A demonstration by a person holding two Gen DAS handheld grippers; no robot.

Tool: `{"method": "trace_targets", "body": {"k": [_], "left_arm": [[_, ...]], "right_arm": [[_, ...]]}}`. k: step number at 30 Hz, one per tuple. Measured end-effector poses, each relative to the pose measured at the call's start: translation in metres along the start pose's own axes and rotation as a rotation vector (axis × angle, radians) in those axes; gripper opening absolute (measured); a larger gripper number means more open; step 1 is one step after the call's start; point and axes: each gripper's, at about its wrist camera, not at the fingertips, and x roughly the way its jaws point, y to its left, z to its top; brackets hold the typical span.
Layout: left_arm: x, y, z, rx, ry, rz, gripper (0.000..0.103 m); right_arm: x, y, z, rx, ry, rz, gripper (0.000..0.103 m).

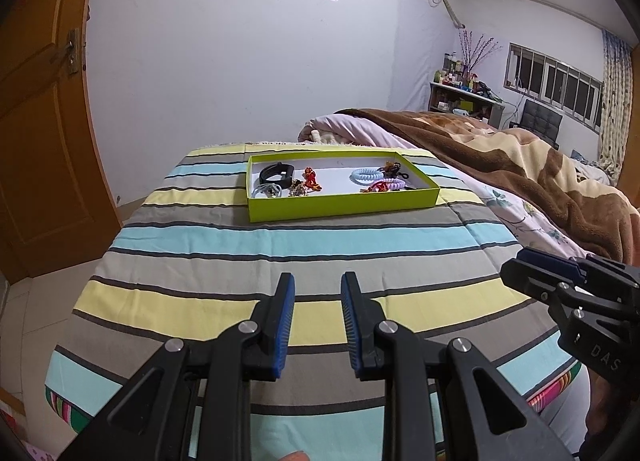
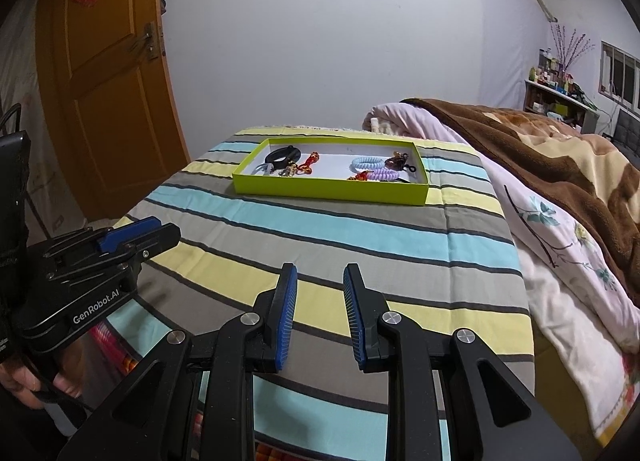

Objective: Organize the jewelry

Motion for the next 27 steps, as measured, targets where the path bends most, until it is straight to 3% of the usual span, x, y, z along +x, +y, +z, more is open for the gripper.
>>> {"method": "trace_targets", "body": {"k": [27], "left_arm": [[0.0007, 0.0010, -0.0003, 0.005, -0.003, 0.010, 0.025]], "right_arm": [[-0.0039, -0.0001, 0.0008, -0.010, -0.013, -0.014, 0.025]]}}
